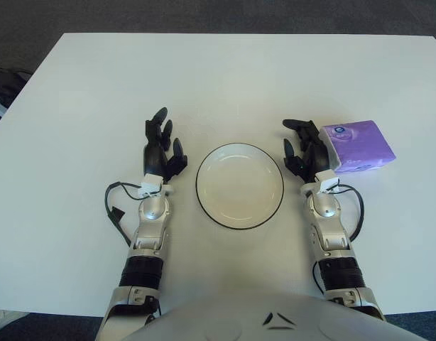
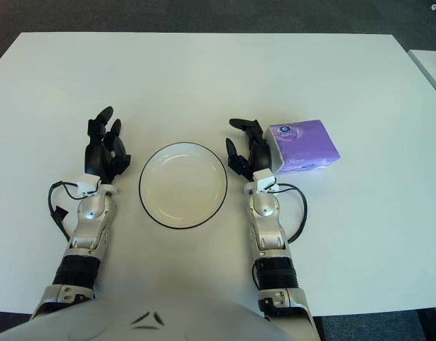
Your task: Put the tissue paper into the plate.
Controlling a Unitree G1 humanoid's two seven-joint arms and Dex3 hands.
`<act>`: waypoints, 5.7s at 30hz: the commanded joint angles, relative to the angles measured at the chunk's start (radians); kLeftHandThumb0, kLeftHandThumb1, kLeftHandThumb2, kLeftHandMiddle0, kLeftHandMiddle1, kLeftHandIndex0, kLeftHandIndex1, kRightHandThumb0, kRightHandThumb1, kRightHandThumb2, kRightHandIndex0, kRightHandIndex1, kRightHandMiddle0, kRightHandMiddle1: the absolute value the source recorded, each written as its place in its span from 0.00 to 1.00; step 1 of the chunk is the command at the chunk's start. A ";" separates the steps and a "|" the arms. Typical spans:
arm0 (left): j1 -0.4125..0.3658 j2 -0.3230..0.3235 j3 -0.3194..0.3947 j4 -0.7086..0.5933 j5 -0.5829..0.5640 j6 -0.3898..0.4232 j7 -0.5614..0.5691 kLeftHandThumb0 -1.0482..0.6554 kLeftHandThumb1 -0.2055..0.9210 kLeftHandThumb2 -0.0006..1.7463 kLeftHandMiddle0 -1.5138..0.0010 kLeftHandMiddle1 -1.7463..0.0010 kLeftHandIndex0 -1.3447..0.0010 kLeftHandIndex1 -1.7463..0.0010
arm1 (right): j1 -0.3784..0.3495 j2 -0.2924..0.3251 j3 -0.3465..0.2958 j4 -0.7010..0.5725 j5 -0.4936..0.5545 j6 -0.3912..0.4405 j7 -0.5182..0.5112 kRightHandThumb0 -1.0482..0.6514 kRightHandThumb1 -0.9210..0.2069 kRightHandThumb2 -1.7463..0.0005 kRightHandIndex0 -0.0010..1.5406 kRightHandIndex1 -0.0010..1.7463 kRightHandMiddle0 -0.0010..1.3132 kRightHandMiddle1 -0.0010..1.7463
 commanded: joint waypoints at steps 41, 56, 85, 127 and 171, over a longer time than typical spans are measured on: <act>0.044 -0.011 -0.007 0.159 0.020 0.006 0.004 0.22 1.00 0.45 0.74 1.00 1.00 0.60 | -0.063 -0.122 -0.034 -0.363 -0.046 0.222 0.065 0.32 0.01 0.67 0.35 0.24 0.20 0.55; 0.040 -0.019 -0.008 0.170 0.018 0.007 0.005 0.22 1.00 0.45 0.73 1.00 1.00 0.59 | -0.167 -0.184 -0.068 -0.431 -0.163 0.234 0.033 0.27 0.00 0.66 0.29 0.17 0.17 0.55; 0.028 -0.021 -0.015 0.206 0.026 -0.009 0.011 0.22 1.00 0.44 0.74 1.00 1.00 0.59 | -0.228 -0.498 -0.203 -0.370 -0.321 0.154 0.063 0.19 0.00 0.68 0.27 0.06 0.11 0.55; -0.032 0.000 -0.013 0.274 0.023 -0.019 -0.003 0.21 1.00 0.45 0.74 1.00 1.00 0.59 | -0.138 -1.037 -0.187 -0.500 -0.486 0.187 0.688 0.00 0.01 0.98 0.00 0.00 0.00 0.00; -0.036 0.004 -0.011 0.272 0.026 -0.007 0.005 0.21 1.00 0.45 0.73 0.99 1.00 0.59 | -0.255 -1.126 -0.038 -0.282 -0.480 -0.114 0.776 0.00 0.00 0.82 0.00 0.00 0.00 0.00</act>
